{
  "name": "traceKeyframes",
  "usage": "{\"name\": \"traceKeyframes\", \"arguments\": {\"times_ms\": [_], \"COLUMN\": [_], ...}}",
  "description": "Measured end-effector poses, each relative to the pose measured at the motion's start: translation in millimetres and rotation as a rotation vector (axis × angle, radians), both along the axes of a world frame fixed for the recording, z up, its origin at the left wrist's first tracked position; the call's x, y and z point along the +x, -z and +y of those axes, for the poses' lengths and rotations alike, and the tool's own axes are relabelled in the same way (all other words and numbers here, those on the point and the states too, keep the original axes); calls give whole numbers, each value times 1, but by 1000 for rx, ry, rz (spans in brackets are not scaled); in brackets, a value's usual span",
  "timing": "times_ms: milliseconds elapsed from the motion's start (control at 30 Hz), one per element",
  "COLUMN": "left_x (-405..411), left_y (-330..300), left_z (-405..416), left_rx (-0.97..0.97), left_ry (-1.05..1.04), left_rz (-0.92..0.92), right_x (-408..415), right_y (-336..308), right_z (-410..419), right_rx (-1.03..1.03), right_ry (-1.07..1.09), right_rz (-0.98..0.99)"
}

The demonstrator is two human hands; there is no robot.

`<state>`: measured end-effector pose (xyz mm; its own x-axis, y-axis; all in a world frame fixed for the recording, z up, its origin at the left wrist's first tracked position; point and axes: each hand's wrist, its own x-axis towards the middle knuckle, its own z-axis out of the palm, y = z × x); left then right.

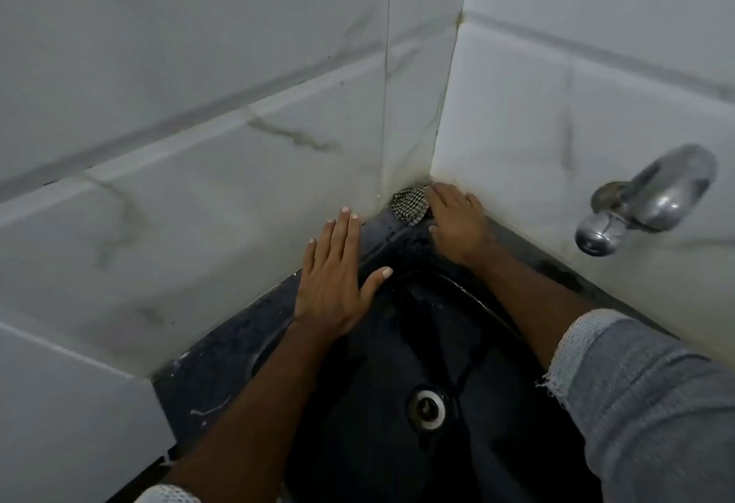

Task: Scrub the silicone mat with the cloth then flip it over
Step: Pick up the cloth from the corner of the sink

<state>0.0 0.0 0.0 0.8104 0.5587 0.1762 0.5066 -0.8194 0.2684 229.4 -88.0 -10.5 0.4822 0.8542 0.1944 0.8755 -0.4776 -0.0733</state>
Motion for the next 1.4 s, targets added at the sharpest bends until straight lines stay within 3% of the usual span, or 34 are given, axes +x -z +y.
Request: {"name": "traceKeyframes", "arguments": {"times_ms": [267,633,867,1167,1400], "left_x": [18,20,-3,-35,-28], "left_y": [26,32,14,-19,-41], "left_z": [16,10,-29,-133,-230], "left_rx": [15,-11,-53,-78,-45], "left_ry": [27,47,72,196,367], "left_rz": [17,-14,-51,-38,-77], "right_x": [40,33,-35,-125,-147], "right_y": [22,5,-22,-37,-63], "right_z": [38,29,-59,-210,-326], "right_rx": [-108,50,418,717,1174], "right_ry": [-113,-142,-75,277,591], "right_rz": [-44,-35,294,656,1058]}}
